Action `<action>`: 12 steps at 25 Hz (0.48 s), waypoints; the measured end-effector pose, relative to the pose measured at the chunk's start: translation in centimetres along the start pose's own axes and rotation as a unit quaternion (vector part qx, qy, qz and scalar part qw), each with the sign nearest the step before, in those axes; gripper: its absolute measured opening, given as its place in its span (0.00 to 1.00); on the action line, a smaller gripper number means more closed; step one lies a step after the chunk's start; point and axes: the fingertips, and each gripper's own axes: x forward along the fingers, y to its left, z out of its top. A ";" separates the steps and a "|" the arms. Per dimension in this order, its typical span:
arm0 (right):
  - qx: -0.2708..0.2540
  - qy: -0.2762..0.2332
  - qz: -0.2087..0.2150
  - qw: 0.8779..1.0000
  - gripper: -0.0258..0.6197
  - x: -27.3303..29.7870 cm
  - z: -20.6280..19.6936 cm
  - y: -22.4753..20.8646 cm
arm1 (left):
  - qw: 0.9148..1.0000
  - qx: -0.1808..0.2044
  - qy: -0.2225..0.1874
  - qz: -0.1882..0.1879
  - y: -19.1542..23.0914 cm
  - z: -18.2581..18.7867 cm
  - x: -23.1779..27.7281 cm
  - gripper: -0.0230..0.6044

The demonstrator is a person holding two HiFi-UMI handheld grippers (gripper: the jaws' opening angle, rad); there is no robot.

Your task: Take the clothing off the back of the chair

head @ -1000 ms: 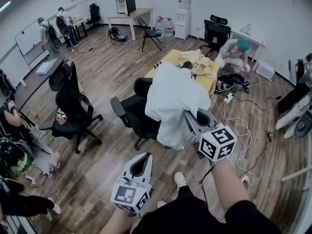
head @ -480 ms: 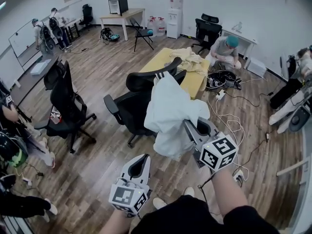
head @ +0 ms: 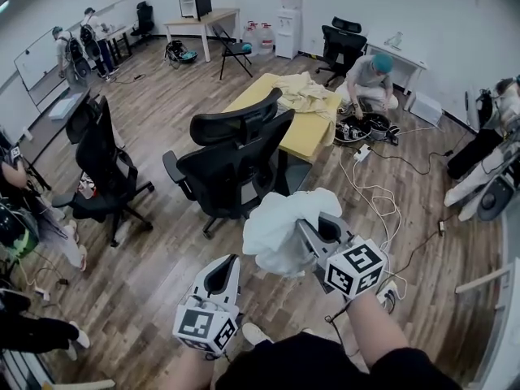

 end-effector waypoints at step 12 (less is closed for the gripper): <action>-0.002 0.000 0.056 0.998 0.14 -7.8 -2.0 -0.8 | 0.999 0.004 0.005 0.049 -8.7 -1.8 -1.5 0.07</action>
